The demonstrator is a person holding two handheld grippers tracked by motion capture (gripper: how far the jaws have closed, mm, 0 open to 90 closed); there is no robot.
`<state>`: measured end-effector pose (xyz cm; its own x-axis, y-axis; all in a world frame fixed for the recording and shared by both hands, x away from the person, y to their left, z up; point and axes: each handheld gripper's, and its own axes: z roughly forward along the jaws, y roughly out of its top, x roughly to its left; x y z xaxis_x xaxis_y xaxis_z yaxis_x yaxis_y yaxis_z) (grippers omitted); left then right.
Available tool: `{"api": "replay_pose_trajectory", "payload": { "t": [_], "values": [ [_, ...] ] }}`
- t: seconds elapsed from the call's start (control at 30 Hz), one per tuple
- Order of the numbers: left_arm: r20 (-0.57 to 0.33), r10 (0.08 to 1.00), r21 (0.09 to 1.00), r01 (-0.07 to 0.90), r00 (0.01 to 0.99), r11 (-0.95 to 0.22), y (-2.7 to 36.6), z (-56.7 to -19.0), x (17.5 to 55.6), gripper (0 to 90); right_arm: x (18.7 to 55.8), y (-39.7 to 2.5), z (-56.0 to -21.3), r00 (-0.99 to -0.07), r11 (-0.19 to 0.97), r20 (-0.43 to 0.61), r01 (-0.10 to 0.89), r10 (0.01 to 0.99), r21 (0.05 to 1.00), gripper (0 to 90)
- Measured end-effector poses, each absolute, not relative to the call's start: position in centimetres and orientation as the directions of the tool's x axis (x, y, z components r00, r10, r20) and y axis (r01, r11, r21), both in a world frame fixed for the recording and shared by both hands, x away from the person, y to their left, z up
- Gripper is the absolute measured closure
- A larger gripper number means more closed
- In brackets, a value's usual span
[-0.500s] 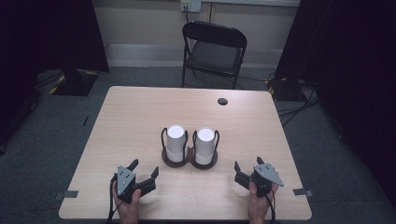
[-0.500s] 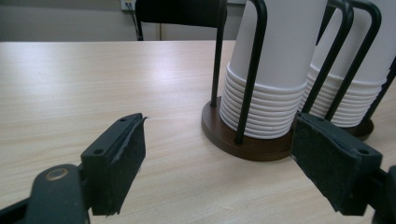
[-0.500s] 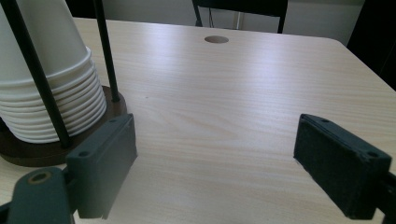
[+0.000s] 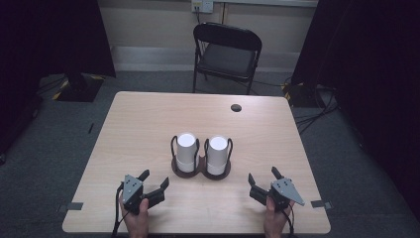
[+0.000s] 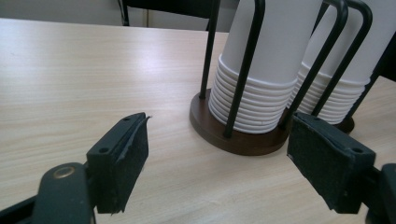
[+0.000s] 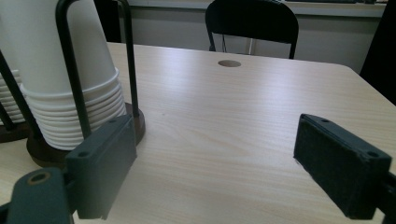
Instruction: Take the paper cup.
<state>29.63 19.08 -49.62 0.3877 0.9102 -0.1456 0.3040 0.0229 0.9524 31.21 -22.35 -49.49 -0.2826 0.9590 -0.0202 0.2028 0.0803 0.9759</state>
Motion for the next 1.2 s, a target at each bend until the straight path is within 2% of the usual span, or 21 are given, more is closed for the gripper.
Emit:
{"api": "replay_pose_trajectory", "payload": {
  "t": [0.23,0.4,0.5,1.2],
  "values": [
    [-0.177,0.908,0.949,0.309,0.379,0.056,19.3,-49.2,29.9,20.8,31.2,-22.3,-49.5,-0.276,0.079,-0.018,0.214,0.961,0.974,12.5],
    [-0.167,0.906,0.950,0.309,0.390,0.042,18.8,-48.8,30.4,19.5,31.4,-22.3,-49.4,-0.267,0.073,-0.008,0.232,0.964,0.970,12.6],
    [-0.177,0.881,0.959,0.279,0.439,0.054,18.5,-48.5,30.3,17.5,31.6,-22.3,-49.4,-0.262,0.066,0.002,0.252,0.965,0.966,12.6],
    [-0.112,0.844,0.971,0.238,0.524,-0.018,15.1,-45.3,30.7,21.1,31.8,-22.2,-49.4,-0.234,0.070,-0.003,0.280,0.972,0.957,12.7]
  ]
}}
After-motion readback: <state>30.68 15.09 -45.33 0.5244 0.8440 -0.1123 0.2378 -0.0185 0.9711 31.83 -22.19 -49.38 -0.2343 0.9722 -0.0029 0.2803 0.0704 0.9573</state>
